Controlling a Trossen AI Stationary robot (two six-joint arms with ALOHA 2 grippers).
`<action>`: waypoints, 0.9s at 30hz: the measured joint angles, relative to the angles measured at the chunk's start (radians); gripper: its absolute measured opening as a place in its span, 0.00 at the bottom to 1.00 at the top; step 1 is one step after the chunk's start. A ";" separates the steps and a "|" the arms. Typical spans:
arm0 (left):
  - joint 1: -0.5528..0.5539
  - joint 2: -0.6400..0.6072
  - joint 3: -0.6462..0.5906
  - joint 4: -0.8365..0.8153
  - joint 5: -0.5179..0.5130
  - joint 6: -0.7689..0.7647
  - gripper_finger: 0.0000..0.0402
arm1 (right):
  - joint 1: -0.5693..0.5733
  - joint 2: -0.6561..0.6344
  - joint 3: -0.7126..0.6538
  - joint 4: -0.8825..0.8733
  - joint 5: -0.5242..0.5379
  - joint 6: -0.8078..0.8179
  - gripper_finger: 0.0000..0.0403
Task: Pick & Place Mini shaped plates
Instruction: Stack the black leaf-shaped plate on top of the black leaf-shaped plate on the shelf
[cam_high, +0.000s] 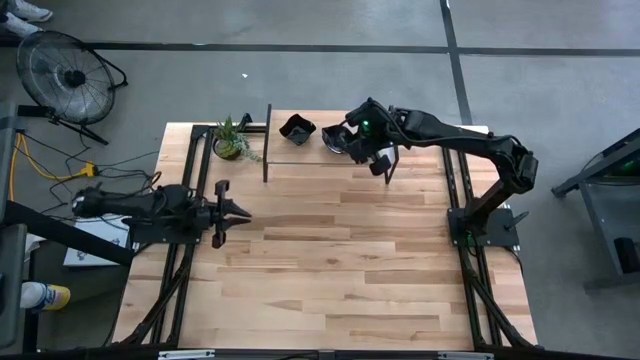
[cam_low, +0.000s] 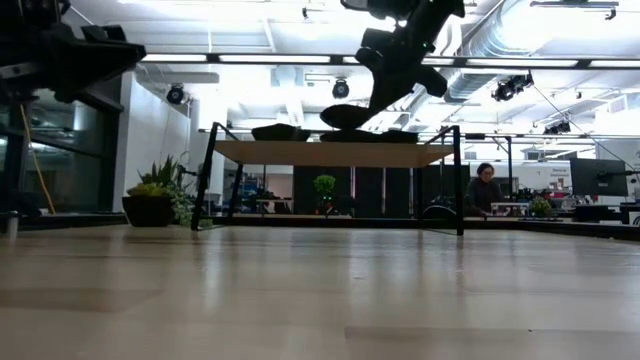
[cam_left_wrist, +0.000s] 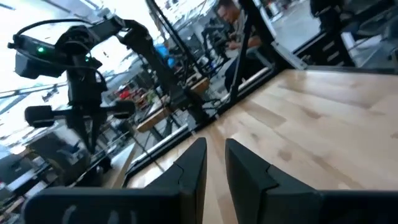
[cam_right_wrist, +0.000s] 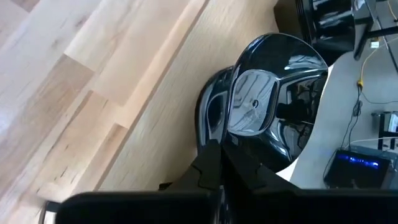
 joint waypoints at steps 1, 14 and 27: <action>0.039 0.000 0.000 0.005 0.052 -0.010 0.14 | 0.000 0.000 0.000 0.000 0.000 -0.002 0.00; 0.287 0.000 0.000 0.001 0.376 -0.071 0.14 | -0.008 0.000 0.000 -0.038 -0.032 -0.082 0.00; 0.285 0.001 0.000 -0.039 0.384 -0.071 0.14 | -0.013 0.007 0.000 0.000 -0.008 -0.205 0.05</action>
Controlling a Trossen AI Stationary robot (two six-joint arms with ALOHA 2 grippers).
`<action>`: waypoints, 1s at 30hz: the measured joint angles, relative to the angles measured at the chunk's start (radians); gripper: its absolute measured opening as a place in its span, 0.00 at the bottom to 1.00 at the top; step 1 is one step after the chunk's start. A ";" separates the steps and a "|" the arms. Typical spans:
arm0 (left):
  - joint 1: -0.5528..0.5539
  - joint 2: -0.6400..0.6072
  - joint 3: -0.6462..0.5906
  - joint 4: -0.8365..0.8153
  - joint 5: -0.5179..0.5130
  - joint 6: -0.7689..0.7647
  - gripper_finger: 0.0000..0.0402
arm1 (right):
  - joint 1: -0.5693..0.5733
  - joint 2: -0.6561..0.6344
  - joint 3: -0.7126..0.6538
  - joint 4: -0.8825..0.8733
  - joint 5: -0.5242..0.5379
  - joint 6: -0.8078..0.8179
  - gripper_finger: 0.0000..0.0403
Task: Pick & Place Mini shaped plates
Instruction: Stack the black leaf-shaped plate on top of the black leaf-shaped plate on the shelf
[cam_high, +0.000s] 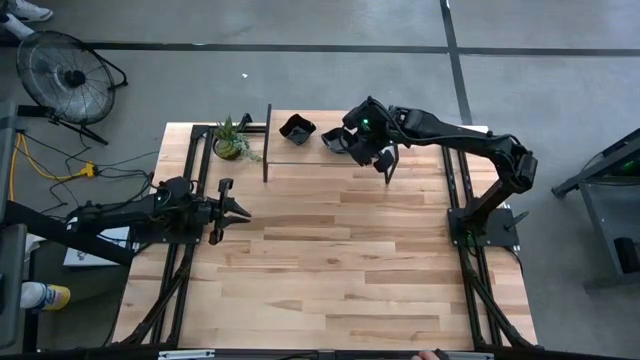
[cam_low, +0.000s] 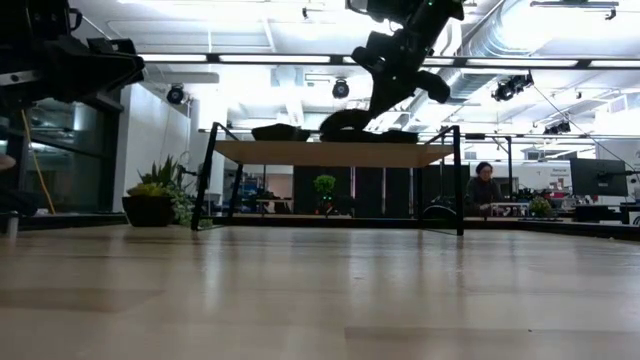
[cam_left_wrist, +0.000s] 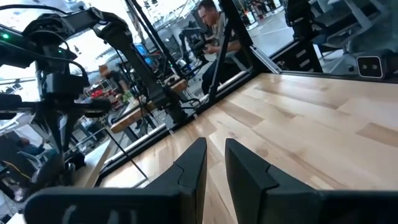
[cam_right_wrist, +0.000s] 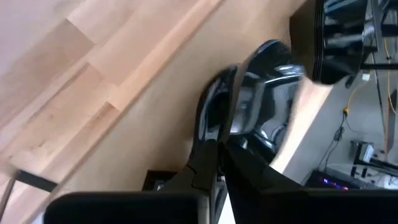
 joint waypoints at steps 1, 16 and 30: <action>0.000 0.000 0.000 0.000 0.000 0.000 0.14 | -0.003 0.000 0.000 0.000 0.006 0.000 0.06; 0.000 0.000 0.000 0.000 0.000 -0.001 0.14 | -0.047 0.001 0.000 0.001 -0.038 0.029 0.14; 0.000 0.000 0.000 -0.021 0.032 0.003 0.14 | -0.056 -0.038 0.000 0.054 -0.060 0.154 0.41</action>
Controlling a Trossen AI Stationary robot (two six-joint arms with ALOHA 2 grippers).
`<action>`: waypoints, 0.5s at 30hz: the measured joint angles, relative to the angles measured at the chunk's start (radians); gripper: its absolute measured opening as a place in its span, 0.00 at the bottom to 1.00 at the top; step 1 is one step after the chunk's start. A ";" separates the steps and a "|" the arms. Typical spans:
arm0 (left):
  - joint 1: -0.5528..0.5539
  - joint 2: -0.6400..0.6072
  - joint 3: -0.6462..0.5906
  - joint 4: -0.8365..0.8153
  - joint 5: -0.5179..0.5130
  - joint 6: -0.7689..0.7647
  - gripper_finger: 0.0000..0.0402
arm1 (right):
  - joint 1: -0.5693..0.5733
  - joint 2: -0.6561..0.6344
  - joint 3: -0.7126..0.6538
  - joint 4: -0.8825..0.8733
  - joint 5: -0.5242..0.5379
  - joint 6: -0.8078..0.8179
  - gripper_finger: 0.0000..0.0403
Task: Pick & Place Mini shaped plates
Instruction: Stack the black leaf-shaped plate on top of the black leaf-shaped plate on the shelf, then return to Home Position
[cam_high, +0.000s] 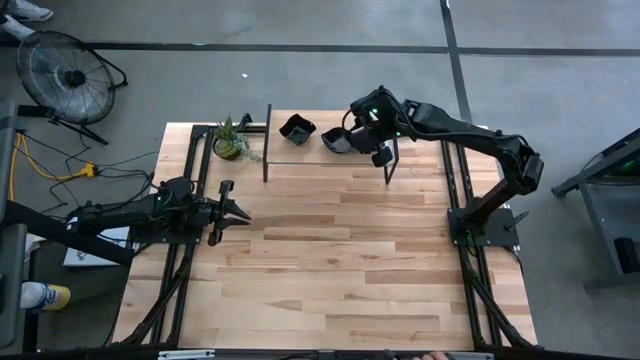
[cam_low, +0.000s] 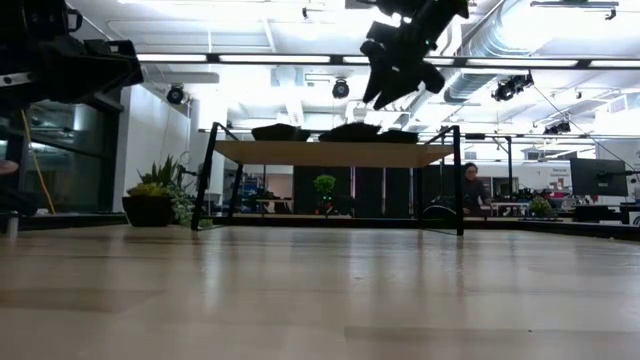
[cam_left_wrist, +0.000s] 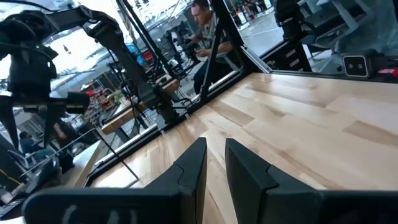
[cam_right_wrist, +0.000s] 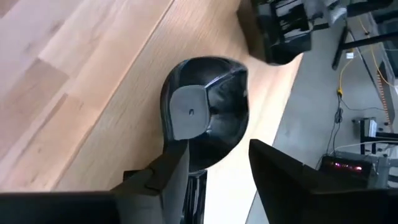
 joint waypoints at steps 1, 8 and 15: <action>0.000 0.000 0.000 -0.001 -0.001 0.002 0.14 | 0.000 -0.007 0.000 0.000 -0.003 0.014 0.41; 0.000 0.000 0.000 -0.001 -0.014 0.036 0.14 | -0.005 -0.041 0.000 -0.002 0.016 0.170 0.39; 0.000 0.000 0.000 -0.017 -0.020 0.126 0.14 | -0.001 -0.068 -0.020 -0.121 -0.297 0.629 0.29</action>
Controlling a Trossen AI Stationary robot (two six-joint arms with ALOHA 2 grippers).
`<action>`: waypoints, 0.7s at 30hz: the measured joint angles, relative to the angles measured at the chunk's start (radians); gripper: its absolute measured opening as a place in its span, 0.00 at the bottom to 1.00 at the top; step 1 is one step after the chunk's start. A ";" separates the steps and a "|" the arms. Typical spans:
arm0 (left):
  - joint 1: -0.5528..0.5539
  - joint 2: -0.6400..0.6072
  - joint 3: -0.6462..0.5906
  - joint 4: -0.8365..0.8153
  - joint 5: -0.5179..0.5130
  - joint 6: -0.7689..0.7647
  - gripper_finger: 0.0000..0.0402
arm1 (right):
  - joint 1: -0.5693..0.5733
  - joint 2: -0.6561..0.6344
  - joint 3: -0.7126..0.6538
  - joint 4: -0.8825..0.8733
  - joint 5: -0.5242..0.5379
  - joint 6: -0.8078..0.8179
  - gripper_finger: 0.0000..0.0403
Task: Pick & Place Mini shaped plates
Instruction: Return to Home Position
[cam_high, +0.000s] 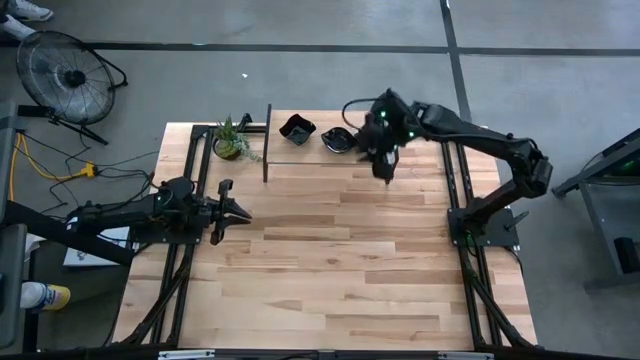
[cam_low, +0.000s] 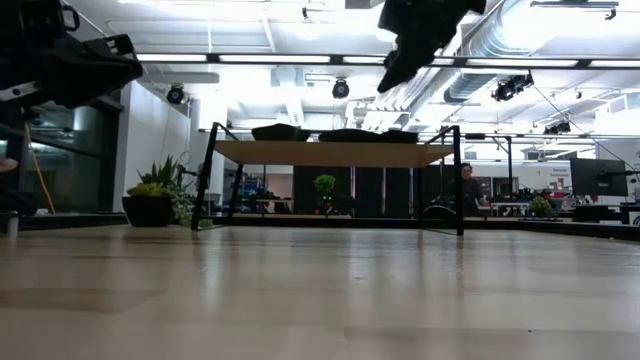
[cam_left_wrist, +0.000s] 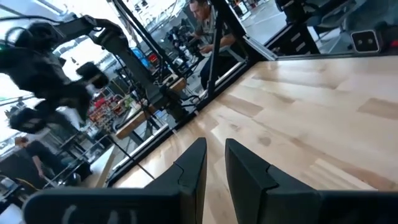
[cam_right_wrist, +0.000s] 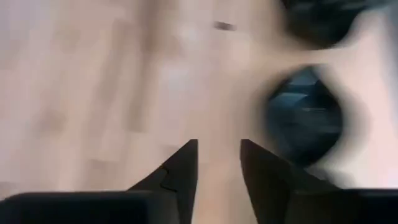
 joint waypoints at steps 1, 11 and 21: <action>0.000 0.000 0.000 -0.005 -0.002 0.004 0.14 | 0.011 -0.004 -0.032 0.018 -0.066 0.042 0.26; 0.000 0.005 0.003 -0.030 -0.065 -0.018 0.14 | 0.211 -0.083 -0.574 0.883 -0.042 0.335 0.03; 0.013 0.005 -0.001 -0.018 -0.357 0.014 0.14 | 0.225 -0.127 -1.132 1.841 0.031 0.472 0.01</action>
